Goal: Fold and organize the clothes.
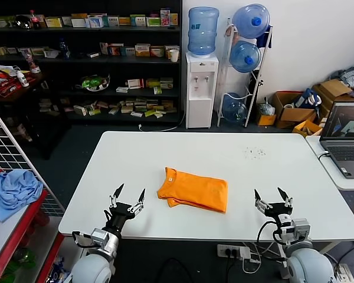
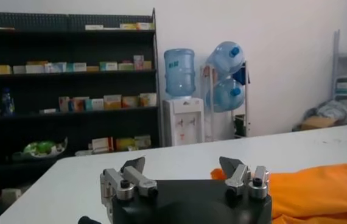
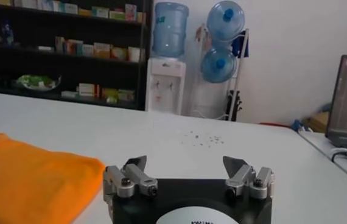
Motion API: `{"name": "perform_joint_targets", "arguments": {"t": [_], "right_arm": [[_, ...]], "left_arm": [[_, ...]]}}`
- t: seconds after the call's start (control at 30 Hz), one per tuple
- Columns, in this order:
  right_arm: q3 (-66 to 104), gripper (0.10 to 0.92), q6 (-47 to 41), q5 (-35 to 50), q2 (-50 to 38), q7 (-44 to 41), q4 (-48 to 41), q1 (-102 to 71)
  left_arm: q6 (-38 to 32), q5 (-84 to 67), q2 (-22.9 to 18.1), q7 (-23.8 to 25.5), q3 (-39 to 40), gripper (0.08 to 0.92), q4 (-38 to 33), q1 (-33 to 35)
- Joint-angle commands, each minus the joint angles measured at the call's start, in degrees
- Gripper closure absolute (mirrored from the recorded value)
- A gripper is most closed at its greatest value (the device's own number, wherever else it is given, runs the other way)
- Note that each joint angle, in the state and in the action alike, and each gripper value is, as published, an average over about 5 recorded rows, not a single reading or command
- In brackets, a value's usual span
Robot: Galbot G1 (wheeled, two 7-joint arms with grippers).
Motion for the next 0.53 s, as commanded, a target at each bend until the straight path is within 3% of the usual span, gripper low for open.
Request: {"name": "perform_joint_targets", "arguments": {"t": [0.03, 0.53], "right_arm": [[-0.30, 0.203, 0.71, -1.50, 1.65, -0.07, 0.20, 0.12], [-0.84, 0.203, 2.45, -1.98, 3.67, -0.48, 0.20, 0.15]], "left_arm": [[3.50, 0.64, -0.64, -1.06, -2.21, 0.177, -0.04, 0.27], [5.06, 4.46, -3.98, -0.72, -3.99, 0.177, 2.60, -1.45]]}}
